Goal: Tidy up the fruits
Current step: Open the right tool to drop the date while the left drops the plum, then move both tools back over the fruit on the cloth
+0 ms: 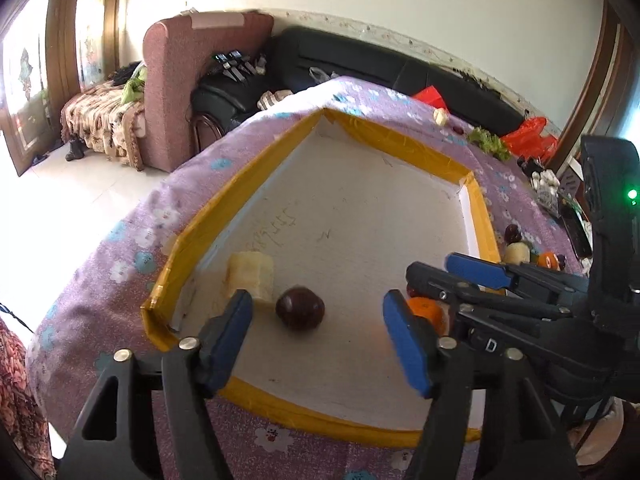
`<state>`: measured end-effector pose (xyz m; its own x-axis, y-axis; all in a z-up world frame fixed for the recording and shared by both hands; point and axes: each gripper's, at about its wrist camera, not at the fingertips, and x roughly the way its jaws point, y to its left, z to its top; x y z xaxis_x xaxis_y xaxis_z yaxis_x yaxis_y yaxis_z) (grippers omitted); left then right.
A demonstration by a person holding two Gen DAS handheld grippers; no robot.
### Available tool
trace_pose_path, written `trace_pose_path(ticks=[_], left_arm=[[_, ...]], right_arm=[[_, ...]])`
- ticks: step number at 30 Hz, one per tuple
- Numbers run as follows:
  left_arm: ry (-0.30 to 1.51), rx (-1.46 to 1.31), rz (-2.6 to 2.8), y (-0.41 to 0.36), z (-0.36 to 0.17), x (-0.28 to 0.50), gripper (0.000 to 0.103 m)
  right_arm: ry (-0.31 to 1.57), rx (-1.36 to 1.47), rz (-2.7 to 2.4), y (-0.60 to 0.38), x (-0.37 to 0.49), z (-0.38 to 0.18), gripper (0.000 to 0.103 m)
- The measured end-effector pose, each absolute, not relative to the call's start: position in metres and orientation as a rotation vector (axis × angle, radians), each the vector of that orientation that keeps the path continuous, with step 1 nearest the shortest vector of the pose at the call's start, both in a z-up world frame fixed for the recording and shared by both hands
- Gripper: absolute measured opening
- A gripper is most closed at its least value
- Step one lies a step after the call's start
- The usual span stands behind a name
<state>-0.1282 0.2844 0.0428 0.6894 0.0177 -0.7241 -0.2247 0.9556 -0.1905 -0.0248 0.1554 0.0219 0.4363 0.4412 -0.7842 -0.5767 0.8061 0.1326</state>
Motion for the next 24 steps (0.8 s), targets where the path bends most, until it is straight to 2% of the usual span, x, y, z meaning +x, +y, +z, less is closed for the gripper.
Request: trace_pose_path(ticks=[1,3,10,14,24], left_arm=[[0.797,-0.270,0.142,0.284,0.045,-0.129,0.070],[0.792,-0.262,0.144,0.282,0.050,-0.132,0.072],[0.758,-0.263,0.143,0.275,0.071,-0.147,0.074],[0.710,-0.282,0.116,0.270,0.089,-0.160,0.082],[0.673,-0.327,0.010,0.250,0.129,-0.158,0.087]], right_arm=[[0.919,-0.158,0.633,0.155,-0.025,0.023,0.057],[0.910,-0.139,0.633,0.152,-0.025,0.026,0.061],[0.860,-0.102,0.614,0.128,-0.034,0.045,0.063],[0.830,-0.080,0.566,0.092,-0.037,0.058,0.066],[0.756,0.027,0.278,-0.064,-0.011,0.101,0.068]])
